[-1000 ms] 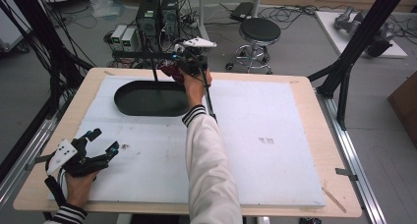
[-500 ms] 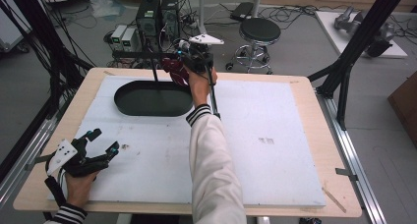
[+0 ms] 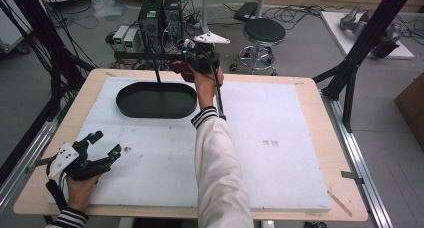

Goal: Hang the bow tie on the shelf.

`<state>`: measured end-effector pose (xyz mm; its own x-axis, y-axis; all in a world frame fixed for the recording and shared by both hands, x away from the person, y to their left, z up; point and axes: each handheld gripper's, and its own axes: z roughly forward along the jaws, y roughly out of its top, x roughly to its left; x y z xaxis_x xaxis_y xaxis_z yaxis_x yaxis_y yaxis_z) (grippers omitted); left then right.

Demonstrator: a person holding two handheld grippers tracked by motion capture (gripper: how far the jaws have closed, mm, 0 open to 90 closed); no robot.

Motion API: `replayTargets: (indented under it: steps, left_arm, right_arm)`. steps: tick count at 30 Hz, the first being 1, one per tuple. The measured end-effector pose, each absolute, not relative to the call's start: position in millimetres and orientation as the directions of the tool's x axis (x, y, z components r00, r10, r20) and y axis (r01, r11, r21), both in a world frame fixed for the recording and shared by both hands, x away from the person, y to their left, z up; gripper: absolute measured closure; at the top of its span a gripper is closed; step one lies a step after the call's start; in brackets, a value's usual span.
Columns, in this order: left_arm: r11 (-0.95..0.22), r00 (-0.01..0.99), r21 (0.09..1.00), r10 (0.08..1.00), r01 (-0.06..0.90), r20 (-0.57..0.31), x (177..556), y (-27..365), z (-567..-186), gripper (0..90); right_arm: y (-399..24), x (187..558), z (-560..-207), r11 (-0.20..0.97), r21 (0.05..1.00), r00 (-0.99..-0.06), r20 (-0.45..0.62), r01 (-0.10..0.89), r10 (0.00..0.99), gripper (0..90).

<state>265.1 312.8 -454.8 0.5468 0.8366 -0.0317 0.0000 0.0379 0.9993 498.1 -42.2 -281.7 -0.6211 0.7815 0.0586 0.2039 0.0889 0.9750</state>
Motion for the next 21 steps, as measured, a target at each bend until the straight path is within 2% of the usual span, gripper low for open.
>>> replayTargets:
  steps: [7,14,21]
  left_arm:
    - [0.044,0.548,0.999,0.835,0.007,-0.04,266,313,-455,15.8]
    - [0.044,0.548,0.999,0.836,0.009,-0.041,266,313,-455,15.8]
    - [0.044,0.547,0.999,0.836,0.01,-0.042,266,313,-455,15.8]
  right_arm:
    - [-41,508,-293,0.071,0.974,-0.579,0.069,0.215,0.812,86.5]
    - [-37,514,-300,0.043,0.982,-0.555,0.068,0.185,0.829,86.5]
    - [-33,515,-298,0.009,0.99,-0.58,0.075,0.142,0.811,86.4]
